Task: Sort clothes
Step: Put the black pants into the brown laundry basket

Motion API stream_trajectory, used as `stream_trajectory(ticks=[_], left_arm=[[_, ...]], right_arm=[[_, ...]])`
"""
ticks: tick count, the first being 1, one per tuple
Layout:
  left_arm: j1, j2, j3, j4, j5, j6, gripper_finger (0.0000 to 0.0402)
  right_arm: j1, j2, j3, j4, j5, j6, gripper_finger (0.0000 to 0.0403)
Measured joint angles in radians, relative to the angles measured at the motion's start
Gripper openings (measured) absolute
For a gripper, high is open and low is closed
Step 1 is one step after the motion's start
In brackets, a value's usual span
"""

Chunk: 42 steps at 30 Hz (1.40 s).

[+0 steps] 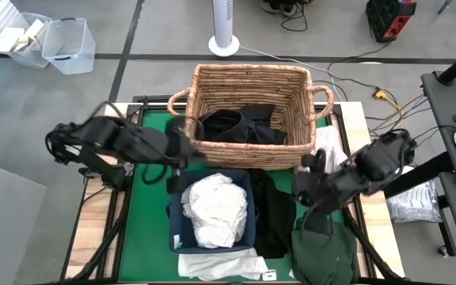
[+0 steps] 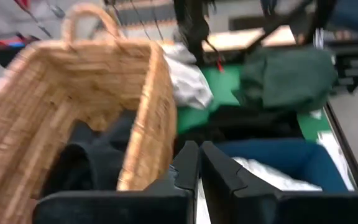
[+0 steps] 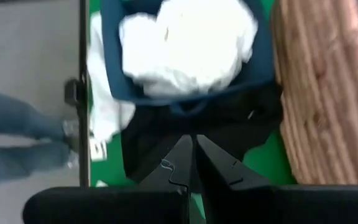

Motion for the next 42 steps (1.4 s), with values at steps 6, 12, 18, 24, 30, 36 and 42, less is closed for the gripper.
stream_trajectory(ticks=[6,12,18,24,30,36,42], left_arm=[[0.000,0.000,0.140,-0.023,-0.071,0.031,0.0000],[0.000,0.000,0.177,-0.024,-0.123,0.052,0.0000],[0.000,0.001,0.176,-0.054,-0.137,0.052,0.0000],[0.000,0.001,0.163,-0.064,-0.138,0.050,0.0000],[0.000,0.002,0.157,-0.071,-0.138,0.049,0.0000],[0.000,0.001,0.149,-0.075,-0.138,0.049,0.0000],[0.000,0.002,0.118,-0.075,-0.138,0.048,0.0000]], right_arm=[[0.051,-0.008,-0.186,0.012,0.005,0.074,0.0013],[0.058,-0.032,-0.378,0.182,-0.021,0.105,0.0019],[0.086,-0.074,-0.563,0.382,-0.052,0.166,0.0071],[0.090,-0.078,-0.715,0.521,-0.044,0.209,0.0155],[0.090,-0.058,-0.838,0.639,-0.043,0.224,0.0227],[0.089,-0.057,-0.958,0.757,-0.044,0.299,0.0261],[0.088,-0.057,-1.067,0.926,-0.044,0.378,0.0263]])
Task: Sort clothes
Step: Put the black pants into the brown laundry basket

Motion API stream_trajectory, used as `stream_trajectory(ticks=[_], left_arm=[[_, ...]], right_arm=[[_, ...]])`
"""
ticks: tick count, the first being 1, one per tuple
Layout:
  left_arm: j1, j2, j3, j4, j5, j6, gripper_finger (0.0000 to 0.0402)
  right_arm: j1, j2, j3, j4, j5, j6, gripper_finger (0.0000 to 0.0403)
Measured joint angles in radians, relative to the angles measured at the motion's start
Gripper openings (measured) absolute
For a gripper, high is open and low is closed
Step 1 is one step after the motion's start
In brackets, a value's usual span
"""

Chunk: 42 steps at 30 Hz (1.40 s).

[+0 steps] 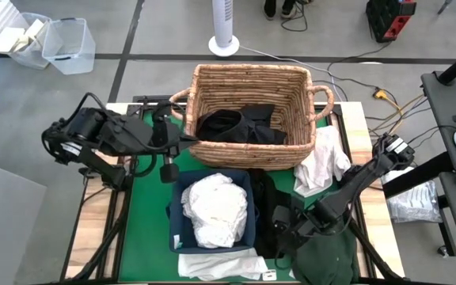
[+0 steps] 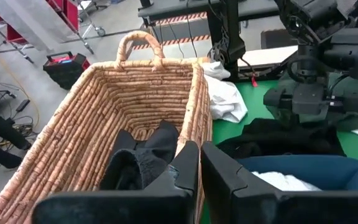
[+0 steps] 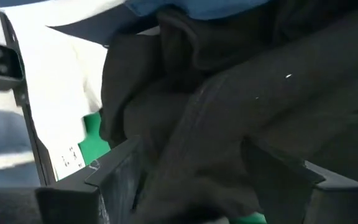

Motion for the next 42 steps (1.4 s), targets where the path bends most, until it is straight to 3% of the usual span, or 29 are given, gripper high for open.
stream_trajectory(ticks=[5,9,12,19,26,36,42], left_arm=[[0.000,0.000,-0.029,0.000,0.000,-0.005,0.0000],[0.000,0.000,-0.038,0.002,-0.001,-0.005,0.0000],[0.000,0.000,-0.038,0.002,-0.002,-0.008,0.0000],[0.001,0.000,-0.038,0.002,-0.003,-0.011,0.0000],[0.001,0.000,-0.038,0.002,-0.038,-0.011,0.0000],[0.001,0.000,-0.038,0.001,-0.050,0.004,0.0000],[0.001,0.000,-0.038,0.001,-0.053,0.004,0.0000]], right_arm=[[-0.012,0.000,-0.090,0.090,0.001,0.071,0.0250],[-0.017,0.000,-0.135,0.132,0.001,0.076,0.0215],[-0.021,0.000,-0.159,0.172,0.001,0.074,0.0170],[-0.023,-0.001,-0.171,0.183,0.002,0.047,0.0023],[-0.023,-0.012,-0.106,0.143,0.001,0.037,0.0010],[-0.023,-0.076,0.189,-0.231,0.000,-0.101,0.0009],[-0.023,-0.169,0.314,-0.332,0.043,-0.128,0.0009]])
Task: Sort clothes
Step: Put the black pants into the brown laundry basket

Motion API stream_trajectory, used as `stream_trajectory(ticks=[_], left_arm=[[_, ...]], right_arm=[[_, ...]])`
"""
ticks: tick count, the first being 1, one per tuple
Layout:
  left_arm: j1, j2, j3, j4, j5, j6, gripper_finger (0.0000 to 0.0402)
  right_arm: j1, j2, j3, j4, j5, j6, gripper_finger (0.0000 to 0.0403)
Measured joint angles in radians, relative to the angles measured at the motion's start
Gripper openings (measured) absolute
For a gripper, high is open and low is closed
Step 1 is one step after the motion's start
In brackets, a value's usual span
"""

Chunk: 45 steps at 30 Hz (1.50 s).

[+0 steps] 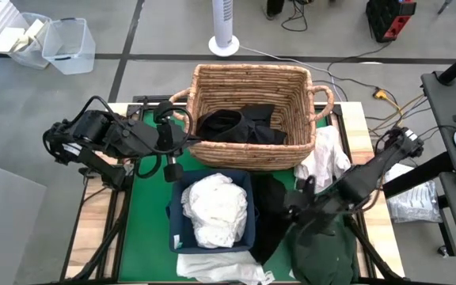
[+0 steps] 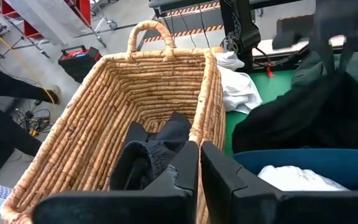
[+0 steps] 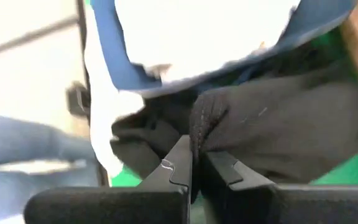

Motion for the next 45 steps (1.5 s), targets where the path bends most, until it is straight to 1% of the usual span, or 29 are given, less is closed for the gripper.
stream_trajectory(ticks=[9,11,16,21,29,31,35,39,45], left_arm=[[0.000,-0.001,0.000,0.001,-0.027,0.000,0.0000],[0.000,-0.001,0.000,0.001,-0.027,0.000,0.0000],[0.000,-0.002,0.000,0.013,-0.028,0.000,0.0000],[0.000,-0.002,0.000,0.020,-0.052,0.000,0.0000],[0.000,-0.002,0.000,0.046,-0.063,0.000,0.0000],[0.000,-0.002,0.000,0.070,-0.043,0.000,0.0000],[0.000,-0.002,0.000,0.127,0.011,0.028,0.0000],[-0.001,-0.003,0.000,0.172,0.016,0.060,0.0000],[0.000,-0.003,0.000,0.178,0.016,0.067,0.0000]], right_arm=[[0.000,-0.164,0.065,0.017,0.221,-0.092,0.0009],[0.000,-0.190,0.080,0.037,0.262,-0.133,0.0009],[0.000,-0.236,0.128,0.162,0.348,-0.312,0.0009],[-0.002,-0.245,0.218,0.279,0.391,-0.535,0.0009],[-0.016,-0.199,0.426,0.375,0.415,-0.851,0.0009],[-0.018,-0.179,0.482,0.391,0.416,-0.923,0.0009],[-0.035,-0.123,0.605,0.405,0.418,-1.046,0.0009],[-0.049,-0.060,0.724,0.441,0.418,-1.186,0.0009],[-0.052,0.041,0.932,0.499,0.414,-1.380,0.0009]])
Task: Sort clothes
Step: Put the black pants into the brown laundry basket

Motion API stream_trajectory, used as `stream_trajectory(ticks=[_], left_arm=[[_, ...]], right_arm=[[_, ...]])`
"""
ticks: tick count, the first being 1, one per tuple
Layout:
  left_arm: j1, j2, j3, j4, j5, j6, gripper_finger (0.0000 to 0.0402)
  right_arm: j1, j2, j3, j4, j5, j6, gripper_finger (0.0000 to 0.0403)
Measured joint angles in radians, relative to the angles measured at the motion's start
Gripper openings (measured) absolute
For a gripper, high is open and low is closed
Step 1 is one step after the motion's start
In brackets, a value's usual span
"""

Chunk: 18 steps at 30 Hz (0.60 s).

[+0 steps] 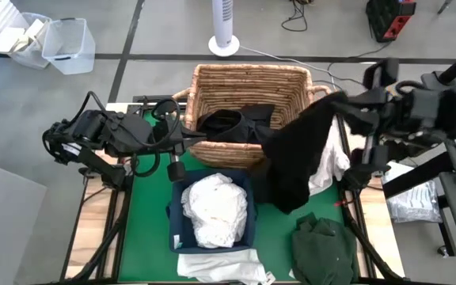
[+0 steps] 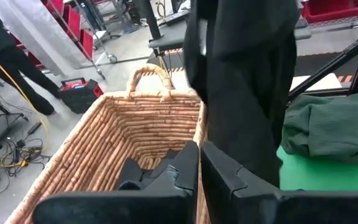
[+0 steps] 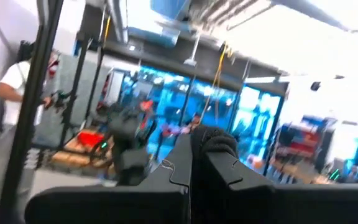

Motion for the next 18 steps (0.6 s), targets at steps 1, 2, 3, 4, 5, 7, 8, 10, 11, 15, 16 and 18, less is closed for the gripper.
stream_trajectory(ticks=[1,2,3,4,5,7,8,10,11,15,16,18], left_arm=[[0.000,0.000,0.000,0.000,0.000,0.000,0.0000],[0.000,0.000,0.000,0.000,0.000,0.000,0.0000],[0.000,0.000,0.000,0.000,0.000,-0.001,0.0000],[0.000,0.000,0.000,0.000,0.000,-0.002,0.0000],[0.000,0.000,0.000,0.000,0.001,-0.003,0.0000],[0.000,0.000,0.000,0.002,0.001,-0.003,0.0000],[0.000,0.000,0.000,0.009,0.001,-0.004,0.0000],[0.000,0.001,0.000,0.023,0.020,-0.012,0.0000],[0.000,0.003,0.000,0.042,0.030,-0.013,0.0000],[0.000,0.009,0.000,0.103,0.083,0.017,0.0000],[0.000,0.009,0.000,0.114,0.091,0.025,0.0000],[0.000,0.009,0.000,0.126,0.092,0.036,0.0000]], right_arm=[[-0.002,0.014,0.019,0.020,0.000,-0.029,0.0009],[-0.003,0.015,0.010,0.078,0.001,-0.066,0.0009],[-0.003,0.008,-0.006,0.144,-0.003,-0.113,0.0009],[-0.003,0.010,-0.012,0.182,-0.017,-0.154,0.0009],[-0.005,0.014,-0.012,0.219,-0.030,-0.181,0.0009],[-0.010,0.021,-0.001,0.272,-0.049,-0.227,0.0009],[-0.014,0.023,0.007,0.292,-0.067,-0.247,0.0009],[-0.025,0.031,0.017,0.337,-0.117,-0.270,0.0009],[-0.032,0.032,0.017,0.367,-0.144,-0.277,0.0009],[-0.065,0.047,0.016,0.480,-0.224,-0.310,0.0009],[-0.077,0.052,0.016,0.512,-0.239,-0.322,0.0009],[-0.103,0.062,0.016,0.571,-0.272,-0.339,0.0009]])
